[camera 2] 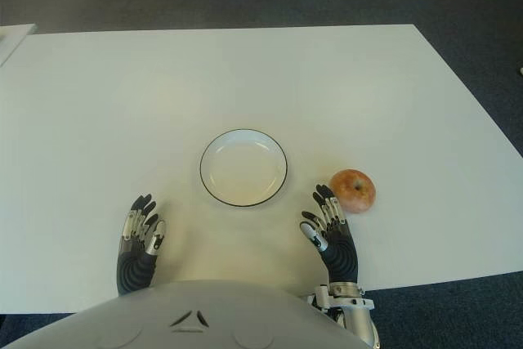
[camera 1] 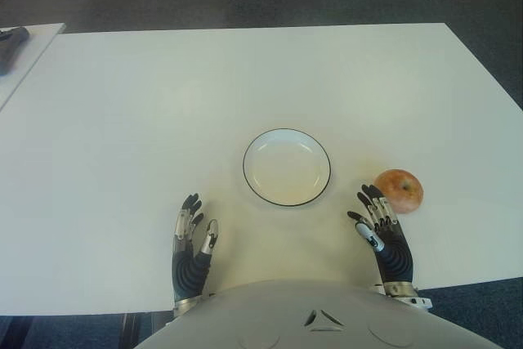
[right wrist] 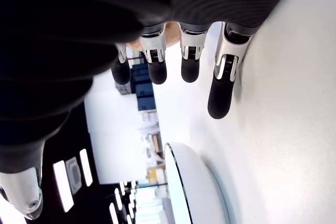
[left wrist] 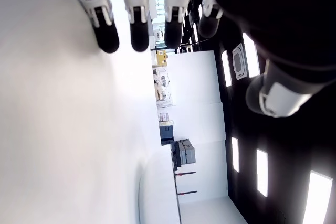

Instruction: Put the apples into the plate.

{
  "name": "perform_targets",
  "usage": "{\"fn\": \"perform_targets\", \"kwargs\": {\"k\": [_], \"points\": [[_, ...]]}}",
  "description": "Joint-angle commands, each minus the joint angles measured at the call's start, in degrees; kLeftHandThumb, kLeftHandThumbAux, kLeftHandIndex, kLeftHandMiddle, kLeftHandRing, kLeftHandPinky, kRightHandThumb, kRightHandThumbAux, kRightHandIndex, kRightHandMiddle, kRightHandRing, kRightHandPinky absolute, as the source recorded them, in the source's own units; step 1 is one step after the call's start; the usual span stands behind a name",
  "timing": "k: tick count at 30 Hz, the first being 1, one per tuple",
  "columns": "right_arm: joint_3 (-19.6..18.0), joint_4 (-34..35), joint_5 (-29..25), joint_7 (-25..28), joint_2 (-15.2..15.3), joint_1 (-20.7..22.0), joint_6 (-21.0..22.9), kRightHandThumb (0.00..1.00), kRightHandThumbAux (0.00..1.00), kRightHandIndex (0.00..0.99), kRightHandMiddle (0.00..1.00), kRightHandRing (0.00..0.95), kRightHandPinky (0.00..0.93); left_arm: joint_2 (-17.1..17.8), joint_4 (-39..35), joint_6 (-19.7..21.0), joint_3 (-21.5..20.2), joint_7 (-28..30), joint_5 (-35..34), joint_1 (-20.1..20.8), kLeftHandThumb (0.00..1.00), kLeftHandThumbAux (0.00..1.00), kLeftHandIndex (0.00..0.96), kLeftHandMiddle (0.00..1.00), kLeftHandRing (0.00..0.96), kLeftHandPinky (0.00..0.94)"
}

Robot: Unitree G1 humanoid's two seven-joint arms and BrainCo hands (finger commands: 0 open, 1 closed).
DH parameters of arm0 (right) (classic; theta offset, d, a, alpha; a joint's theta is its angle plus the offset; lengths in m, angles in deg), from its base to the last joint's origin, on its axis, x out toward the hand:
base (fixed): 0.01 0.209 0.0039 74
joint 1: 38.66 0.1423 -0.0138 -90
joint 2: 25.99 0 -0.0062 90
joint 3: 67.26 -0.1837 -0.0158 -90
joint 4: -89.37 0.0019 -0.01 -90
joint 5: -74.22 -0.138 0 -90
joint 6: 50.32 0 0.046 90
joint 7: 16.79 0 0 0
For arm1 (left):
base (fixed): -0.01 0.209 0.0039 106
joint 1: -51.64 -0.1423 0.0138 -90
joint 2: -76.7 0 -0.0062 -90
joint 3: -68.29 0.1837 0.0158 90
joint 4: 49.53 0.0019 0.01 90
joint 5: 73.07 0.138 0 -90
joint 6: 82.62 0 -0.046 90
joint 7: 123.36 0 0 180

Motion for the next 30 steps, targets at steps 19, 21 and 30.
{"fn": "perform_targets", "kwargs": {"k": [19,21,30], "points": [[-0.2,-1.3,0.4,0.6,1.0,-0.5,0.6,0.389,0.605,0.000,0.000,0.000,0.000,-1.0,2.8,0.6,-0.3,-1.1,0.4,0.3,0.055,0.479,0.052,0.107,0.124,0.151],[-0.1,-1.2,0.5,0.7,1.0,-0.5,0.3,0.392,0.601,0.000,0.000,0.000,0.000,-1.0,2.9,0.5,-0.3,-1.2,0.6,0.4,0.057,0.477,0.054,0.112,0.128,0.153],[0.2,-0.1,2.2,0.7,1.2,-0.4,-2.3,0.426,0.586,0.000,0.020,0.003,0.030,-1.0,3.5,-0.3,-0.5,-2.0,1.4,1.1,0.078,0.462,0.067,0.124,0.131,0.144]]}}
